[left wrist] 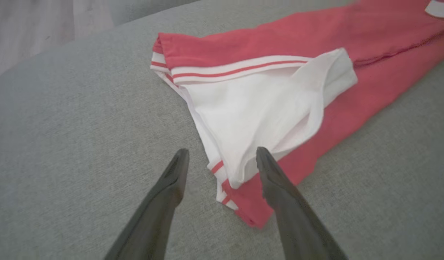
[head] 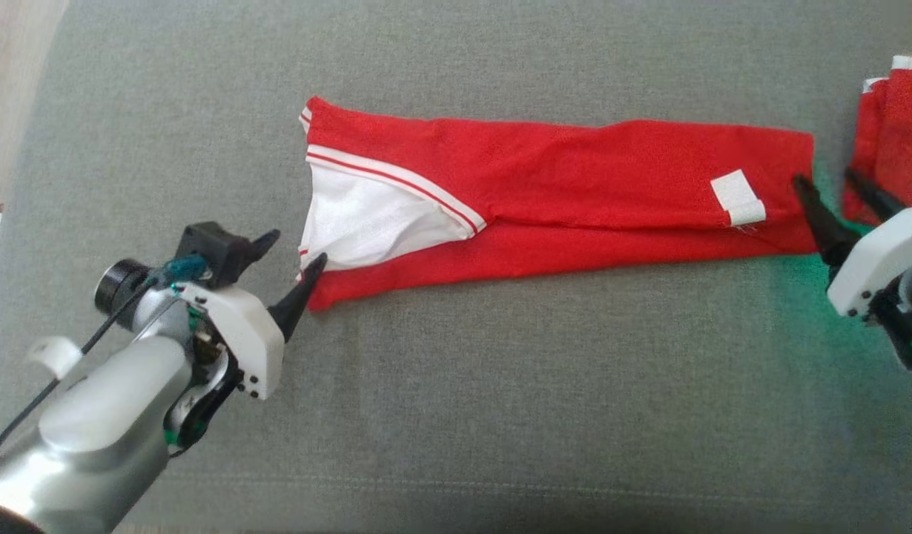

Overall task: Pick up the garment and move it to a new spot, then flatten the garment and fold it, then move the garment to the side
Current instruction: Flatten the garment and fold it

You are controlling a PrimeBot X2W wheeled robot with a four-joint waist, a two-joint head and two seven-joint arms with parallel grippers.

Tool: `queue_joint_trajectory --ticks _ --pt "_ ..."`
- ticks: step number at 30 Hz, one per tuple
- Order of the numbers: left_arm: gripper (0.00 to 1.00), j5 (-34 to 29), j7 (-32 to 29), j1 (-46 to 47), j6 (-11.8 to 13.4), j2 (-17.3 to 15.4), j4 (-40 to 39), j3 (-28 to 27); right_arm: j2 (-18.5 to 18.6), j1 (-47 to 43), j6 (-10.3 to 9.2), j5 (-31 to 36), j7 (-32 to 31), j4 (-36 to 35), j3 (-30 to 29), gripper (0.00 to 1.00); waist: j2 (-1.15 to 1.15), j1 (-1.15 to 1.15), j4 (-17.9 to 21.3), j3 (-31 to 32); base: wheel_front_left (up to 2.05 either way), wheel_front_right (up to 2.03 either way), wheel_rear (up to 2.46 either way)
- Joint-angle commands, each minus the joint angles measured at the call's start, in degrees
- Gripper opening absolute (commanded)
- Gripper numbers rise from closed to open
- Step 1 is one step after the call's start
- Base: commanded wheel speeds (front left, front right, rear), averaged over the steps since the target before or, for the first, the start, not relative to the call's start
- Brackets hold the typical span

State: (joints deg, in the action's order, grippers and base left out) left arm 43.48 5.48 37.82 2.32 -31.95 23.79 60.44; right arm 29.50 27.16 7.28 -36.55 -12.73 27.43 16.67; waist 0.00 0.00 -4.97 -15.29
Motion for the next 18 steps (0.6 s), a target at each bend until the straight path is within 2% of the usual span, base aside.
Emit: queue_joint_trajectory --ticks 1,6,10,12,15,18 --pt "1.0 0.5 1.27 1.58 0.73 -1.62 -0.66 -3.12 0.93 -0.36 0.21 0.68 1.19 -1.95 -0.28 1.0 0.0 0.0 0.02 0.4 0.0 0.0 0.0" --pt "1.0 3.37 7.34 0.89 4.42 0.73 -0.18 -8.63 -1.59 -0.03 0.21 1.58 7.35 -4.29 -3.44 1.0 0.0 0.0 -0.17 1.84 0.0 0.0 0.0" --pt "1.0 4.74 9.41 -1.15 8.13 3.73 -2.1 -17.22 -5.29 -0.63 0.21 3.64 13.86 -6.3 -6.28 1.0 0.0 0.0 -0.36 3.14 0.0 0.0 0.0" --pt "1.0 2.0 9.47 -3.08 9.35 6.04 -6.09 -24.36 -7.25 -1.57 0.21 4.68 16.23 -7.23 -7.23 1.0 0.0 0.0 -0.6 3.53 0.0 0.0 0.0" --pt "1.0 -5.98 9.5 -8.59 10.84 10.99 -13.38 -36.35 -10.78 -3.38 0.21 4.02 19.18 -8.6 -8.81 1.0 0.0 0.0 -0.81 4.04 0.0 0.0 0.0" --pt "1.0 -12.26 9.5 -15.13 8.54 17.34 -18.23 -45.2 -12.74 -5.41 0.21 5.37 21.92 -9.16 -9.89 1.0 0.0 0.0 -0.95 4.47 0.0 0.0 0.0"
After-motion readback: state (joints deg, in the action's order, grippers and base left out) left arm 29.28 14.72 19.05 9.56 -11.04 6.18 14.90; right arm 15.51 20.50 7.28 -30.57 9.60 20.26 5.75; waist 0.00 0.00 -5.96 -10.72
